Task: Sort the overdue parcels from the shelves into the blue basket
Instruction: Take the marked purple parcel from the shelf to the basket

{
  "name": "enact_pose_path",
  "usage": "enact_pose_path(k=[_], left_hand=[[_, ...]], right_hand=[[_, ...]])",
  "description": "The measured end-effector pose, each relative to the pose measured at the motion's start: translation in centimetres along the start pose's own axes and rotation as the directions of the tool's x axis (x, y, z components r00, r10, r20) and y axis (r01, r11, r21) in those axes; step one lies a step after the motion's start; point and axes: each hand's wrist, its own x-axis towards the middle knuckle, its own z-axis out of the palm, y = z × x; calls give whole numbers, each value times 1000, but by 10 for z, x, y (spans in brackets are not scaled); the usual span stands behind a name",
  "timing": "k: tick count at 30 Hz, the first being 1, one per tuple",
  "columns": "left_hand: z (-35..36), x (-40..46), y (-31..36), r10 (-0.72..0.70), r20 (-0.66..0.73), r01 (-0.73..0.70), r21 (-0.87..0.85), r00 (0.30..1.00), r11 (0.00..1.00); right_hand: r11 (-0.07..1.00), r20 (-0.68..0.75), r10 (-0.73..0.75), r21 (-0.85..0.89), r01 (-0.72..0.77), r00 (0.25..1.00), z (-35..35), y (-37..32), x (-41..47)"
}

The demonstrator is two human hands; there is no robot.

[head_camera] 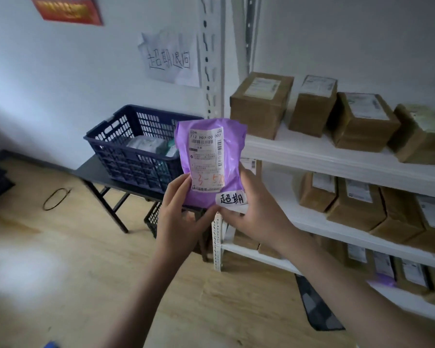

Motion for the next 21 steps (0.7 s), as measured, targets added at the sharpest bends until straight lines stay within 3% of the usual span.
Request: enact_pose_path(k=[7,14,21], left_hand=[[-93,46,-88,-30,-73,36,80,997,996],[-178,120,-196,-88,-24,89,43,996,995],[-217,196,-292,-115,-15,116,121,993,986]], right_hand=[[996,72,-35,81,30,997,106,-38,94],[995,60,-19,94,13,998,214,-68,204],[994,79,12,106,-20,997,293,-61,304]])
